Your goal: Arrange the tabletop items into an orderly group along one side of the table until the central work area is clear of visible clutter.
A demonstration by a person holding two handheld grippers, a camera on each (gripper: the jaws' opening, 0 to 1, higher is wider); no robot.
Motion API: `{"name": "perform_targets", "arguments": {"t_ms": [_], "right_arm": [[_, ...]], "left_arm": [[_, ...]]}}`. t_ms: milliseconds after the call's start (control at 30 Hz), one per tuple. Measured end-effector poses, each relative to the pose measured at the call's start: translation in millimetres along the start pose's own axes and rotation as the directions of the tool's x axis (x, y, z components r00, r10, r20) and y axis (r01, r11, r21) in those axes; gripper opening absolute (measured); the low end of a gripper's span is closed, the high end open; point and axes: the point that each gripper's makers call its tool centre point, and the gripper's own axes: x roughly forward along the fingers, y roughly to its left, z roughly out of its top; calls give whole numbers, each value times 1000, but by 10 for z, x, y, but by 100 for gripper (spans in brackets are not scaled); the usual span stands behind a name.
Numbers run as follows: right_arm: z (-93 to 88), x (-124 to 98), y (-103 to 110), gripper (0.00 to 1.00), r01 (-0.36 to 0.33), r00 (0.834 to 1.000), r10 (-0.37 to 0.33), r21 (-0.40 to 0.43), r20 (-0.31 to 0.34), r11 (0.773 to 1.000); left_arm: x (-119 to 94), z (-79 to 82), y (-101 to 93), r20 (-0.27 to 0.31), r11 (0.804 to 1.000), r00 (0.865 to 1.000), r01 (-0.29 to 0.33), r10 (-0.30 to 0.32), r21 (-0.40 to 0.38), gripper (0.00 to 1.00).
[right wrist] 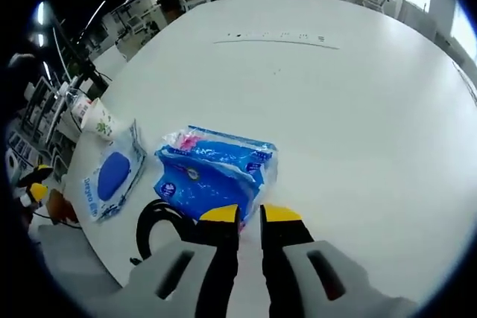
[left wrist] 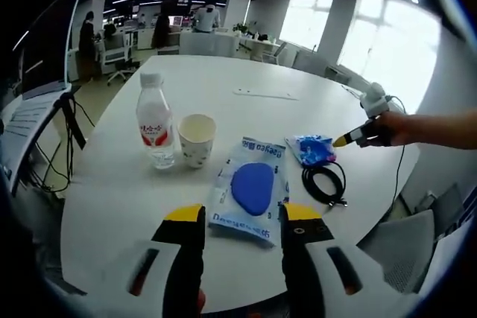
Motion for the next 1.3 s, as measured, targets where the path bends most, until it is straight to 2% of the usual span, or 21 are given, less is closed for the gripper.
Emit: {"name": "perform_targets", "arguments": {"t_ms": [267, 467, 767, 1300], "right_arm": [[-117, -37, 92, 8, 2, 1000, -2, -27, -17, 1000], [-111, -17, 90, 8, 1, 1000, -2, -41, -14, 999], [49, -80, 131, 8, 15, 1000, -14, -87, 16, 996], [277, 43, 294, 9, -13, 1000, 15, -168, 12, 986]], "left_arm": [[30, -91, -13, -13, 1000, 1000, 9, -9, -11, 39], [54, -133, -33, -19, 1000, 1000, 17, -17, -15, 39], [123, -169, -74, -36, 999, 999, 34, -35, -19, 39], [206, -235, -15, -51, 998, 998, 30, -33, -51, 38]]}}
